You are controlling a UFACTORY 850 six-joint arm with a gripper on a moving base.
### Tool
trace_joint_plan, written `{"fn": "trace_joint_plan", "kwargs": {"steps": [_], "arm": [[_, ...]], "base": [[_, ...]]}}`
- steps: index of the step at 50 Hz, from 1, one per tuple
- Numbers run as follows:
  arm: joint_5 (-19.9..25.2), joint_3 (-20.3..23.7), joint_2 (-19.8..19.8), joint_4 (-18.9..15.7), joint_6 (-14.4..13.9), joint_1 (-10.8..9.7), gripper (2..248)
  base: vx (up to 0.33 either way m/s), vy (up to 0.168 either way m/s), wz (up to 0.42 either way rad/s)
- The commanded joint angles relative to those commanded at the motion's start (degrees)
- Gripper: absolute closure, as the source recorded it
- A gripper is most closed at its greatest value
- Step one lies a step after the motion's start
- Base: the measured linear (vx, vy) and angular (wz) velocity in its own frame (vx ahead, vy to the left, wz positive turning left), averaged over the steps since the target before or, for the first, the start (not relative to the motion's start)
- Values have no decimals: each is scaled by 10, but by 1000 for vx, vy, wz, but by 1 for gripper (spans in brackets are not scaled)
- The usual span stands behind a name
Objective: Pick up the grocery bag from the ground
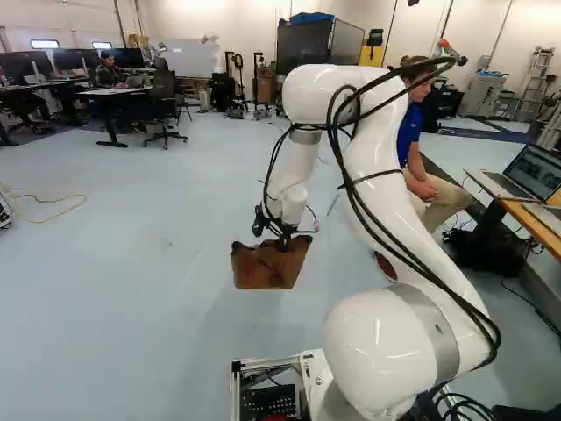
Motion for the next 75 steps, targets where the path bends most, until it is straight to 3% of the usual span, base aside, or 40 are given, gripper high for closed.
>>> {"fn": "trace_joint_plan", "kwargs": {"steps": [75], "arm": [[0, 152, 321, 0, 0, 0, 222]], "base": [[0, 0, 0]]}}
